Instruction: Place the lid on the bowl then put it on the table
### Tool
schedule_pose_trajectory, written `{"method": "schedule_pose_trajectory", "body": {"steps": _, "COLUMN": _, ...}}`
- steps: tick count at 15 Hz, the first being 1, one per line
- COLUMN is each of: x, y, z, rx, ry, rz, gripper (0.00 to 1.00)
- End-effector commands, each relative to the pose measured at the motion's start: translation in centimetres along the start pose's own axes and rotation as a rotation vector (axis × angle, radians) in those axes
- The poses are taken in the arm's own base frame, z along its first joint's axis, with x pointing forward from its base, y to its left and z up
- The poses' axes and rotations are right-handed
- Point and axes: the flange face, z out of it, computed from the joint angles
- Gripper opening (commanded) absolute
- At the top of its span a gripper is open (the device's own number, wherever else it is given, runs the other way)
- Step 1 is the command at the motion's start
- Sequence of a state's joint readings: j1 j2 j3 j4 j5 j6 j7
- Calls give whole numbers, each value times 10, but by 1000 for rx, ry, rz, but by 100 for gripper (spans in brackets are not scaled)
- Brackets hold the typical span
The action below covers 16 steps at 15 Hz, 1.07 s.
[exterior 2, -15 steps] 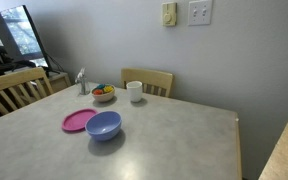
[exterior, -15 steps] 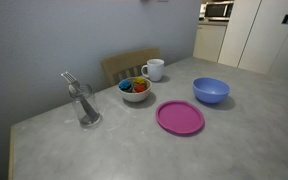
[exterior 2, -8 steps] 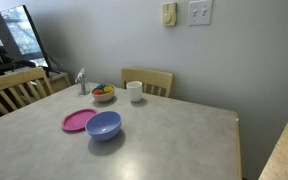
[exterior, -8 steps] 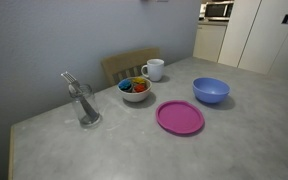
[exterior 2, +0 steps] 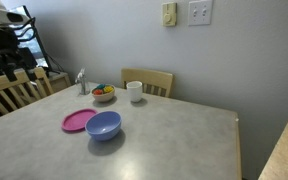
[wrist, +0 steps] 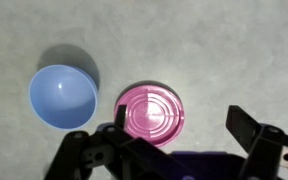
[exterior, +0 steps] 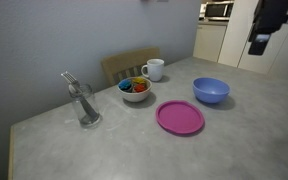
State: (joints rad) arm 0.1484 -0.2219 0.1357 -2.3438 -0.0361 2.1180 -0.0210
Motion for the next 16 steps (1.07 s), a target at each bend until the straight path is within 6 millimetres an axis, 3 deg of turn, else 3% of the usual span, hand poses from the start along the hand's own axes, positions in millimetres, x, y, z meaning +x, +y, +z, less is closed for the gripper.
{"method": "schedule_pose_trajectory", "body": {"steps": 1, "x": 48, "y": -9, "z": 38, "rx": 104, "ry": -3, "rz": 24, "gripper": 100}}
{"method": "schedule_pose_trajectory", "body": {"steps": 5, "x": 77, "y": -25, "z": 78, "rx": 113, "ry": 24, "rz": -31, "gripper": 100}}
{"method": "schedule_pose_trajectory", "body": {"steps": 6, "x": 63, "y": -20, "z": 65, "rx": 102, "ry": 11, "rz": 7, "gripper": 100}}
{"method": "schedule_pose_trajectory", "body": {"steps": 8, "x": 66, "y": -23, "z": 75, "rx": 106, "ry": 0, "rz": 4, "gripper": 100}}
{"method": "schedule_pose_trajectory", "body": {"steps": 11, "x": 63, "y": -20, "z": 61, "rx": 73, "ry": -7, "rz": 45, "gripper": 100}}
{"method": "schedule_pose_trajectory", "body": {"steps": 16, "x": 112, "y": -12, "z": 78, "rx": 60, "ry": 22, "rz": 107, "gripper": 100}}
